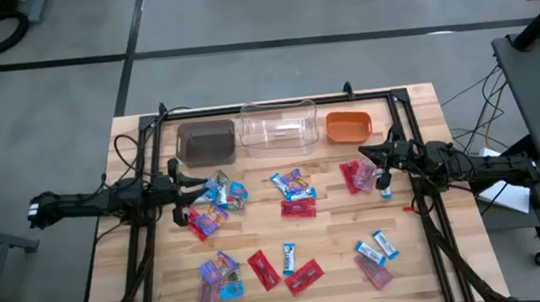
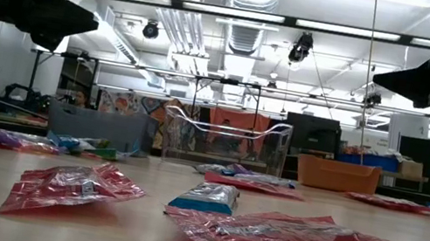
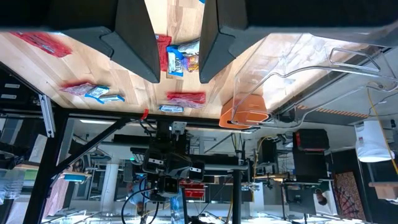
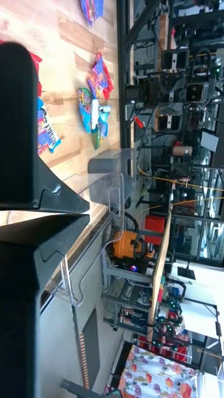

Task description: Sort candy

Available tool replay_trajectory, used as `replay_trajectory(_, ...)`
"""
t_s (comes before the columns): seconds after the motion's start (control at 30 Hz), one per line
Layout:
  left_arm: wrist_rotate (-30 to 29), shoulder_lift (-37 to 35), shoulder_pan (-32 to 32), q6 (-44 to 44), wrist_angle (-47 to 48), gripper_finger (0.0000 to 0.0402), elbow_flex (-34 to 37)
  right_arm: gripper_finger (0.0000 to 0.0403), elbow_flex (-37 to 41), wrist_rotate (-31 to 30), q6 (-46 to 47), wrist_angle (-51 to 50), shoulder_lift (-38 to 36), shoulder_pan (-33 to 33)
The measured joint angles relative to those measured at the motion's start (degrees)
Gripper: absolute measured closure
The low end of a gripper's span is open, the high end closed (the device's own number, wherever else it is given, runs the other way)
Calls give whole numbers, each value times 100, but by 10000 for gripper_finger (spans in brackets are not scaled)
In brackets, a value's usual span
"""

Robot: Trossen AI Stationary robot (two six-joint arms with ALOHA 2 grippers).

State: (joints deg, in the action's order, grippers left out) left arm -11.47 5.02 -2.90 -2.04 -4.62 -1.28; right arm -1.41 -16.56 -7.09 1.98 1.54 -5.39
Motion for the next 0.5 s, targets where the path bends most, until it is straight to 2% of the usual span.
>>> replay_trajectory(0.2,0,2,-1,-27,-45,306,2,394,0,0,0,0,0,0)
replay_trajectory(0.23,0,3,0,-230,-150,306,2,394,0,0,0,0,0,0)
replay_trajectory(0.4,0,0,-9,-2431,-1204,306,2,394,2,2,79,13,0,0)
replay_trajectory(0.5,-145,0,-4,-2613,-1792,306,1,394,11,174,1473,59,0,11)
